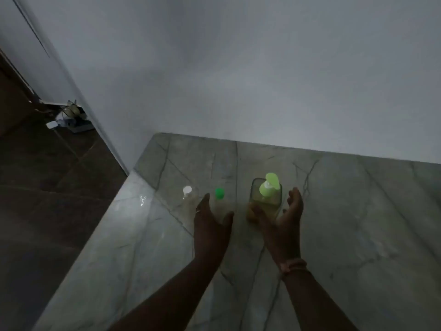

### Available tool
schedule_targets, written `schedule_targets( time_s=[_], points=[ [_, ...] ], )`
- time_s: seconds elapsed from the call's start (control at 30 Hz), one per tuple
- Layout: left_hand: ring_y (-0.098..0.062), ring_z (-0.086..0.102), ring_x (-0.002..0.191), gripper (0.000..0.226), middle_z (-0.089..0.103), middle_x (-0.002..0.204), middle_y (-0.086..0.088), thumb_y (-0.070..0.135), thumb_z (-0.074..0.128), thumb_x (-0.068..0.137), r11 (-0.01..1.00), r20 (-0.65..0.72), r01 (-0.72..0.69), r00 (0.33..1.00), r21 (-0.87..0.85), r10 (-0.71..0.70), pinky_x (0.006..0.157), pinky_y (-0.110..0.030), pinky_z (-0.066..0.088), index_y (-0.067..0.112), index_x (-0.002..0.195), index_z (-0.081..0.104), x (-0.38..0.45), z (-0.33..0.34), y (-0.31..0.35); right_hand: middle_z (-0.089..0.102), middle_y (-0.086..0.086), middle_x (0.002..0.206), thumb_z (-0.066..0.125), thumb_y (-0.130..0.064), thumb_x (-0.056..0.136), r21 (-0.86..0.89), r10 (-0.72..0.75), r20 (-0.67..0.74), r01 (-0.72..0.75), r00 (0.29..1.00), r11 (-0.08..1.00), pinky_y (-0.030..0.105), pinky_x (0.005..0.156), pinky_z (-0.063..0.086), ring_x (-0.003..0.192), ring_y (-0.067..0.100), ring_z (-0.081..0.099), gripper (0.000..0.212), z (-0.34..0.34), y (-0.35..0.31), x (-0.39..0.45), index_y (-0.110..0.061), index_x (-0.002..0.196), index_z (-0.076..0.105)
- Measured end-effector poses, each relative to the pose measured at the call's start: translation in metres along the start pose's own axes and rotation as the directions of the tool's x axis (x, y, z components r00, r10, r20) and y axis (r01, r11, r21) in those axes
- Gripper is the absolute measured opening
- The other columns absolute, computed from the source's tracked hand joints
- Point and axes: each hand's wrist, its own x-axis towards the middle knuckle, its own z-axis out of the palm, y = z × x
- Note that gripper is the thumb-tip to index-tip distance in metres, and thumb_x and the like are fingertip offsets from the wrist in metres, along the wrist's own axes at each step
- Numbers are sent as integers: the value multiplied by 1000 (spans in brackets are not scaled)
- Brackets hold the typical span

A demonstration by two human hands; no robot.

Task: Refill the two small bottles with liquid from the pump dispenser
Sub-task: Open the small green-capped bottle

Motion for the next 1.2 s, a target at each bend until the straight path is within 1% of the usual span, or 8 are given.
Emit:
schedule_targets(
  time_s=[0.17, 0.27, 0.33, 0.47, 0.57, 0.77, 0.97, 1.2],
  points=[
    [-18, 49, 132, 79, 52, 146, -1, 32, 80, 84, 982, -23, -179, 984, -55, 178, 106, -42, 48, 20, 150, 38, 27, 24, -28, 36, -17, 144, 83, -58, 56, 170, -92, -23, 94, 996, 981, 17, 94, 44, 127, -1, 40, 107, 30, 25, 18, -37, 143, 24],
    [-17, 58, 117, 63, 62, 130, 0, 28, 77, 87, 969, -50, -243, 969, -40, 241, 98, -40, 52, 19, 142, 47, 32, 30, -35, 45, -37, 122, 85, -56, 56, 182, -204, -109, 221, 973, 958, 3, 81, 43, 112, -13, 47, 91, 39, 36, 19, -39, 131, 37],
    [-14, 62, 105, 54, 65, 116, 3, 27, 77, 87, 961, -54, -275, 961, -38, 272, 87, -32, 54, 19, 134, 52, 37, 30, -38, 48, -38, 114, 86, -56, 55, 199, -238, -145, 264, 960, 944, 1, 75, 42, 105, -15, 50, 86, 42, 38, 23, -40, 125, 40],
    [-9, 59, 96, 47, 63, 108, 7, 29, 77, 86, 936, -37, -349, 937, -41, 348, 69, -9, 38, 20, 127, 55, 37, 29, -50, 52, -28, 110, 84, -62, 52, 172, -287, -180, 317, 941, 932, -1, 69, 42, 98, -16, 52, 83, 44, 45, 18, -38, 120, 41],
    [-10, 59, 97, 45, 62, 110, 8, 28, 78, 86, 919, -18, -386, 922, -76, 386, 68, -12, 38, 20, 124, 56, 29, 20, -59, 54, -27, 105, 83, -64, 52, 165, -324, -189, 355, 927, 920, -2, 65, 40, 92, -19, 53, 79, 42, 47, 6, -39, 115, 42],
    [-11, 64, 97, 46, 65, 112, 6, 28, 79, 85, 900, 50, -405, 907, -160, 417, 68, -15, 44, 21, 125, 58, -20, -16, -79, 51, -29, 102, 81, -70, 47, 131, -320, -184, 345, 929, 929, 9, 68, 43, 89, -22, 51, 83, 25, 41, -46, -40, 114, 41],
    [-8, 65, 93, 38, 68, 107, 7, 27, 78, 85, 897, 163, -419, 884, -141, 438, 74, -24, 50, 25, 118, 60, -74, -55, -93, 55, -22, 103, 79, -73, 44, 129, -270, -132, 287, 954, 949, 14, 65, 45, 89, -5, 58, 84, 5, 27, -109, -41, 112, 41],
    [-1, 64, 86, 23, 68, 94, 12, 26, 76, 85, 875, 104, -454, 874, -169, 474, 73, -27, 49, 26, 104, 63, -104, -75, -111, 60, -22, 103, 83, -65, 50, 134, -342, -37, 344, 939, 929, 21, 73, 54, 88, -8, 61, 73, -18, 26, -158, -44, 109, 47]
  ],
)
